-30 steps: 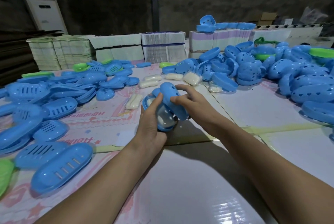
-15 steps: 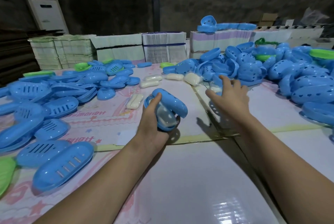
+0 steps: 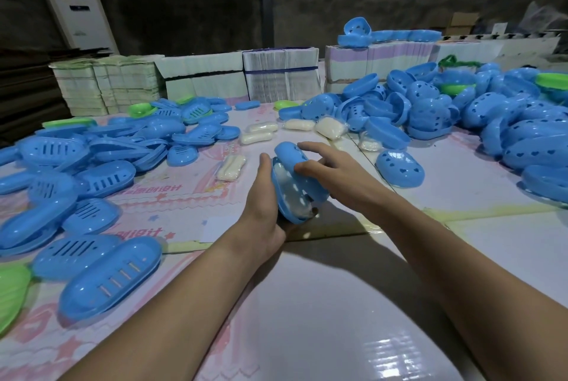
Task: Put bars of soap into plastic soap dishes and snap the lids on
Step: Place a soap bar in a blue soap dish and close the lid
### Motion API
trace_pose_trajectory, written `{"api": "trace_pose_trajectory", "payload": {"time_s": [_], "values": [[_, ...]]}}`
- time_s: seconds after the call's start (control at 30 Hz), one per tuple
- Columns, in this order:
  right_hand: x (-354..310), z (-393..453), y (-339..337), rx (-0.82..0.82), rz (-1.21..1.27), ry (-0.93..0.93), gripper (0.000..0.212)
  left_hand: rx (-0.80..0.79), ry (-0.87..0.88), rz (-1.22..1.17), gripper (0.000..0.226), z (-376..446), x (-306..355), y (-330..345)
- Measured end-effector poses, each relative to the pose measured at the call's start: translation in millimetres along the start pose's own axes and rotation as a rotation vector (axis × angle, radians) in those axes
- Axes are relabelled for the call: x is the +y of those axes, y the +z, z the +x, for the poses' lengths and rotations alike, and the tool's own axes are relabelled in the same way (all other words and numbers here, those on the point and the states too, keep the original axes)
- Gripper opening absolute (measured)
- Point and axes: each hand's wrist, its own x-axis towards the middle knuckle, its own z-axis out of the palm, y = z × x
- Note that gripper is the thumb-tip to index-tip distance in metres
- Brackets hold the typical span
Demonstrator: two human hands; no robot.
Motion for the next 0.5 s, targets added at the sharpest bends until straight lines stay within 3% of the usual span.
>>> {"api": "trace_pose_trajectory", "payload": {"time_s": [0.13, 0.3, 0.5], "values": [[-3, -2, 5, -0.004, -0.02, -0.002, 0.059, 0.094, 0.012, 0.093, 0.048, -3, 0, 3], [-5, -4, 7, -0.029, -0.038, -0.004, 0.058, 0.143, -0.029, 0.063, 0.065, -6, 7, 3], [-9, -8, 10, -0.061, 0.028, 0.005, 0.055, 0.169, 0.002, 0.012, 0.066, -6, 13, 2]]}}
